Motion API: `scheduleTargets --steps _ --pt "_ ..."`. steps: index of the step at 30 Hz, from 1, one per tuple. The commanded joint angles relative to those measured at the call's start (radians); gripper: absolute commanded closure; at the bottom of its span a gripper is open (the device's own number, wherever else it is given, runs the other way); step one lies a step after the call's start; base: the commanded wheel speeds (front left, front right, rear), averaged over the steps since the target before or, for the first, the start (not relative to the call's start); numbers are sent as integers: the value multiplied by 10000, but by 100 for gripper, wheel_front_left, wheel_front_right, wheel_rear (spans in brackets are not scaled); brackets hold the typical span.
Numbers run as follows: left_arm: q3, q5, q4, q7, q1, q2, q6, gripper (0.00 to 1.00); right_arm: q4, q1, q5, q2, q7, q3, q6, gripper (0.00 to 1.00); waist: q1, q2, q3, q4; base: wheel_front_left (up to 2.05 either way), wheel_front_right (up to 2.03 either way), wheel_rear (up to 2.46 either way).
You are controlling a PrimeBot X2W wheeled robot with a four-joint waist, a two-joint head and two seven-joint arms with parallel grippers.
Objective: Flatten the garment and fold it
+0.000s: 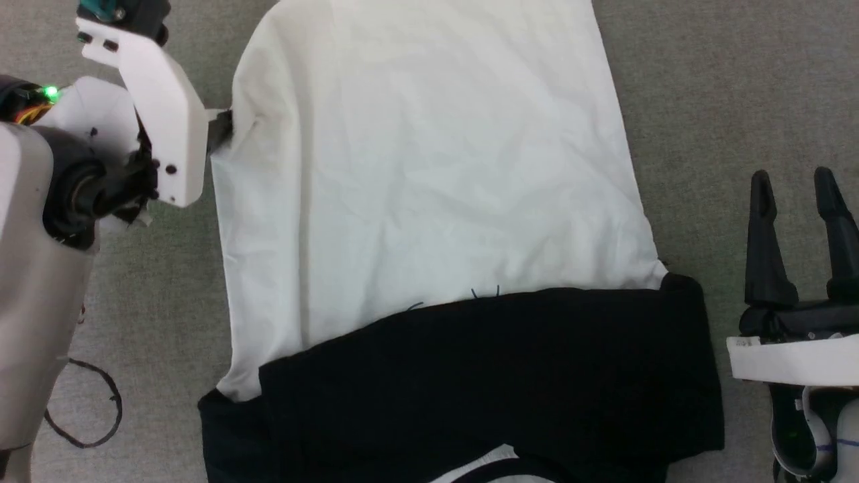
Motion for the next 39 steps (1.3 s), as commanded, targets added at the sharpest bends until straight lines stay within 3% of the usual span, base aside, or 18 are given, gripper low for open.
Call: scheduleTargets --steps 1,8,15,20,24,30,32,39 --pt "-203 4 77 126 463 50 -110 100 4 -157 -49 22 0 -16 -6 0 0 0 3 -49 0 0 0" --pt "-106 134 24 -937 665 96 -302 100 7 -166 -107 22 -13 -188 -6 0 0 0 -160 -78 0 0 0" --pt "171 1110 339 -4463 193 -185 -533 100 -259 -465 -673 22 292 -16 -6 0 0 0 -867 164 0 0 0" --pt "23 1389 868 -5871 201 -345 -629 100 -905 -1711 -1630 -23 1286 606 -6 0 0 0 -1283 412 0 0 0" --pt "-107 1314 1091 -6263 151 -455 -675 100 -767 -3503 -1232 -541 2765 1204 -6 0 0 0 -1165 636 0 0 0" --pt "-348 1232 1136 -6623 -320 -747 -717 100 981 -6657 -321 -1293 5214 1553 -6 0 0 0 -478 1103 0 0 0" --pt "-455 1198 1161 -6732 -519 -890 -728 100 1858 -7464 -148 -1235 5787 1351 -6 0 0 0 -248 1266 0 0 0" --pt "-1040 1065 1229 -7060 -1192 -1343 -759 100 4459 -9018 -968 -1136 7746 335 -6 0 0 0 514 1852 0 0 0"
